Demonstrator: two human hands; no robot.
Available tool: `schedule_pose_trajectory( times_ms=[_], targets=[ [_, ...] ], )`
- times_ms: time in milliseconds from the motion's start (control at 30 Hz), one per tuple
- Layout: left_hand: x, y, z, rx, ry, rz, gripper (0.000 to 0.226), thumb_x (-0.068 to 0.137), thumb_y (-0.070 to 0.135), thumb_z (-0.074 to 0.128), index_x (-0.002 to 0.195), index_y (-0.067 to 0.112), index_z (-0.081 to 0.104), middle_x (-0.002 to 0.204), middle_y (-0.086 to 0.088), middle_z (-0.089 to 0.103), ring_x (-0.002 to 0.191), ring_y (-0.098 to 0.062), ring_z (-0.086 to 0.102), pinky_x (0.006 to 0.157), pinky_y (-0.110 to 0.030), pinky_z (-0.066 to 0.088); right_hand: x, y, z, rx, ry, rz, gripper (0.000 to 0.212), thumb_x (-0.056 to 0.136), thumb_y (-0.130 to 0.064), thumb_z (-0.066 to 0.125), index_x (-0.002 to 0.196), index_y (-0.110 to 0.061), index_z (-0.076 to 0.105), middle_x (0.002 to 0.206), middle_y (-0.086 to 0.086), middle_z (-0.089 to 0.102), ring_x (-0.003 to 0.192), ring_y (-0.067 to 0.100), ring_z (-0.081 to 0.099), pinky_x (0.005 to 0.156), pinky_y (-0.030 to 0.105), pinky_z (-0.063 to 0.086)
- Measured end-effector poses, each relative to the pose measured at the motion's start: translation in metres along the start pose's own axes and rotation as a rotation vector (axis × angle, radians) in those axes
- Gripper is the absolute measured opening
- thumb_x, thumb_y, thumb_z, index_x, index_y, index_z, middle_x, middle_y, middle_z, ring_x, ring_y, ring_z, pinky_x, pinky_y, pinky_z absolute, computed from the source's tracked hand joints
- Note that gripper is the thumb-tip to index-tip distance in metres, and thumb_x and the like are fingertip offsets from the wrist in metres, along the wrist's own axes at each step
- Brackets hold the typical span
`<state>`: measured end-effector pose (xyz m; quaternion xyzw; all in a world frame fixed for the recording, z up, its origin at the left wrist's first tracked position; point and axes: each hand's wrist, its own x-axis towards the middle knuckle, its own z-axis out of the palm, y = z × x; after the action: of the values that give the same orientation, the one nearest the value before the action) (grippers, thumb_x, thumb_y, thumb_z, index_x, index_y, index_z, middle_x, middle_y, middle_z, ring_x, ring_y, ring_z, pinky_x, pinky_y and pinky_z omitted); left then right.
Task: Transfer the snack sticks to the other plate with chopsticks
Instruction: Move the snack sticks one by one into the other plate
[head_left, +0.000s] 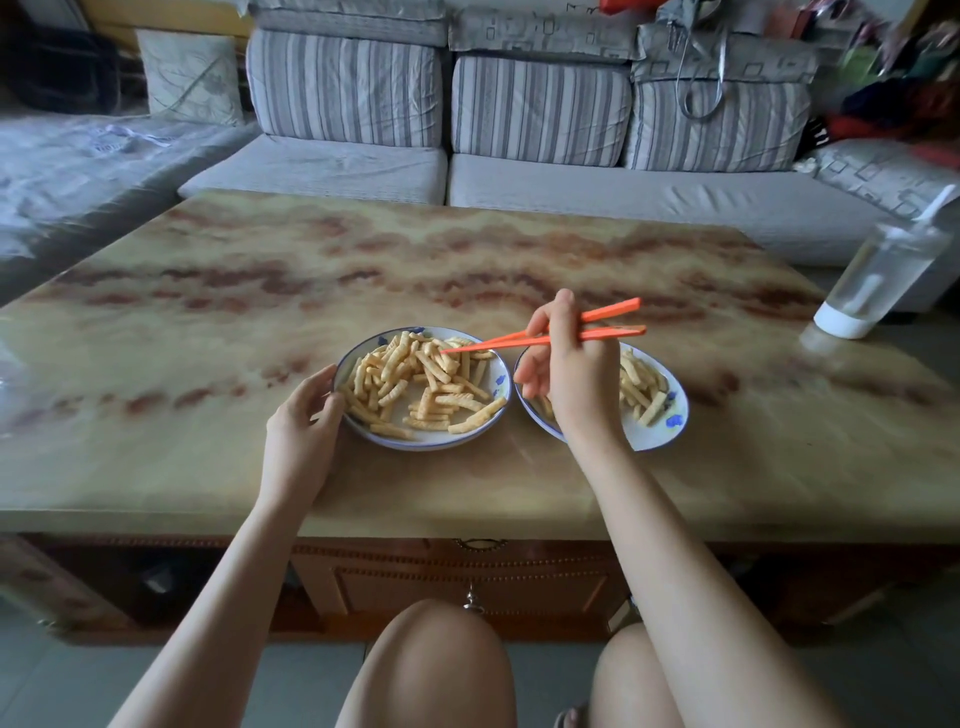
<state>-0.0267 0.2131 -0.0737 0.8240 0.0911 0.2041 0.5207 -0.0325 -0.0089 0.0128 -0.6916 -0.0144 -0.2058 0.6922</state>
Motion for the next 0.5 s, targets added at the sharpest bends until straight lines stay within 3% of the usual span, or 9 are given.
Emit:
schedule_pose_trajectory(
  times_ms=[100, 500],
  targets=[
    [0.0005, -0.0005, 0.0004, -0.004, 0.004, 0.005, 0.037, 0.093, 0.011, 0.051, 0.129, 0.016, 0.058, 0.118, 0.003, 0.063, 0.100, -0.002, 0.052, 0.068, 0.007, 0.030, 0.0021, 0.0037, 0.0044, -0.023, -0.007, 0.012, 0.047, 0.104, -0.031, 0.034, 0.067, -0.008, 0.052, 0.043, 0.012, 0.053, 0.031, 0.019, 0.045, 0.036, 0.021, 0.035],
    [0.0005, -0.0004, 0.0004, -0.019, 0.001, 0.007, 0.036, 0.093, 0.012, 0.052, 0.128, 0.016, 0.059, 0.115, 0.007, 0.062, 0.101, 0.000, 0.052, 0.069, 0.007, 0.031, -0.0060, 0.0051, -0.0029, -0.017, 0.040, 0.003, 0.049, 0.105, -0.030, 0.030, 0.066, -0.009, 0.050, 0.040, 0.010, 0.051, 0.031, 0.020, 0.043, 0.035, 0.020, 0.032]
  ],
)
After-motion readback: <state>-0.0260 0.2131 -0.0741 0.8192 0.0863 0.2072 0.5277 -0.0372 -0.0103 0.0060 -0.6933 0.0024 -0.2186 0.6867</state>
